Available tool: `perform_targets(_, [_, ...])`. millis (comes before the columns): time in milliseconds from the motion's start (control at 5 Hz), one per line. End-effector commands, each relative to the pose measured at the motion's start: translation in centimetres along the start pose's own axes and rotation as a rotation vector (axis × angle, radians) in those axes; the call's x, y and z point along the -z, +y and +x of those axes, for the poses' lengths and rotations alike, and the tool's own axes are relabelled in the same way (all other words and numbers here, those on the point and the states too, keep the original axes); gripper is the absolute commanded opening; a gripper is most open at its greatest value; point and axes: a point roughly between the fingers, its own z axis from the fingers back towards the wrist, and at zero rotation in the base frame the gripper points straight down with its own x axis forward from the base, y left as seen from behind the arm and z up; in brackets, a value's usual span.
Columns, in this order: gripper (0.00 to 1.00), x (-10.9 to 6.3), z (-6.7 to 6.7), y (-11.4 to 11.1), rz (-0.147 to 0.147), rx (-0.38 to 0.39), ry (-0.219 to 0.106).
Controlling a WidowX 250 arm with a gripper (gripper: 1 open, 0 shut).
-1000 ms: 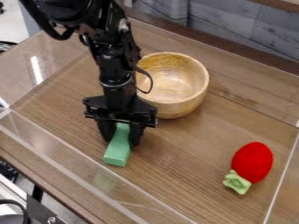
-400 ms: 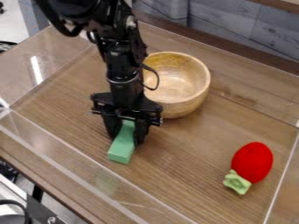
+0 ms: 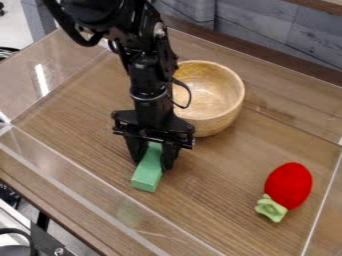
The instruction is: Put the green stick in the brown bowl
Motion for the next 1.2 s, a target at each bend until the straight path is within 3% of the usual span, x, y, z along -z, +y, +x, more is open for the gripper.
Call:
perform_targets(0, [0.0,-0.3,0.2,0.6,-0.005,0.001,-0.016])
perform_targets(200, [0.0,-0.3,0.4,0.9,-0.007,-0.023,-0.019])
perform_targets(600, [0.0,-0.4,0.9,1.8,-0.01,-0.148,-0.037])
perform_targets(1000, [0.0,-4.1,2.0,-0.2,-0.021,-0.107,-0.051])
